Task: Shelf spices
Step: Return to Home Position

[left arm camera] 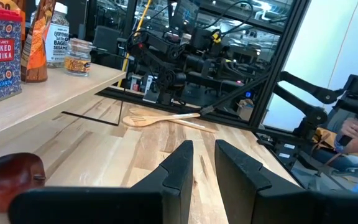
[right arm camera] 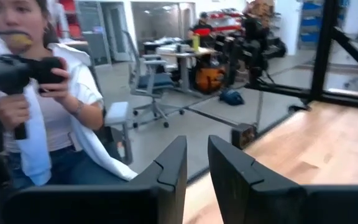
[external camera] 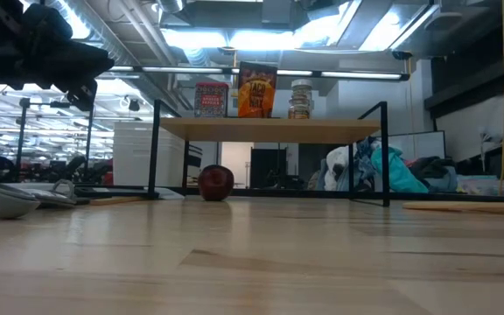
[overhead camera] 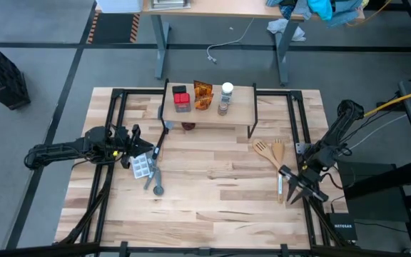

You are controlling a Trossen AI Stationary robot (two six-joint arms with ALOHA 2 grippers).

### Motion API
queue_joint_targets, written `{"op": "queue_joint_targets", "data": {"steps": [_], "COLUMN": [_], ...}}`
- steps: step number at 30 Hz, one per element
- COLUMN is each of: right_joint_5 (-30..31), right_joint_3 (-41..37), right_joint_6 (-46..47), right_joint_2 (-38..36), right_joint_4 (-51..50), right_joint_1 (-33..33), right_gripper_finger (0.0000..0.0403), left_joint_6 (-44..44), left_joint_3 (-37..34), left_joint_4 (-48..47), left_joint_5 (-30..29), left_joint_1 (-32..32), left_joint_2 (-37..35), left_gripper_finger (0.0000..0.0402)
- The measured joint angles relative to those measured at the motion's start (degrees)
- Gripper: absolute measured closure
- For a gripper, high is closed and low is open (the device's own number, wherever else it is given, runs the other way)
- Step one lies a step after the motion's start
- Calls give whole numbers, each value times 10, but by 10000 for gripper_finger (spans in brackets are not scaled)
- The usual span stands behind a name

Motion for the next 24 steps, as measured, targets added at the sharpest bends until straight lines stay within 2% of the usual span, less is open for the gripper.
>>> {"op": "queue_joint_targets", "data": {"steps": [11,17,20,24], "right_joint_5": [-43,-37,-47,-115], "right_joint_3": [-14,-14,-14,-14], "right_joint_6": [-8,-26,-36,-47], "right_joint_2": [0,0,0,0], "right_joint_4": [21,22,30,41], "right_joint_1": [0,-1,-24,-85], "right_gripper_finger": [331,331,331,331], "left_joint_6": [0,0,0,0], "left_joint_3": [0,0,0,0], "left_joint_4": [0,0,0,0], "left_joint_5": [0,0,0,0], "left_joint_1": [0,0,0,0], "left_joint_2": [0,0,0,0], "left_gripper_finger": [341,341,341,341]}}
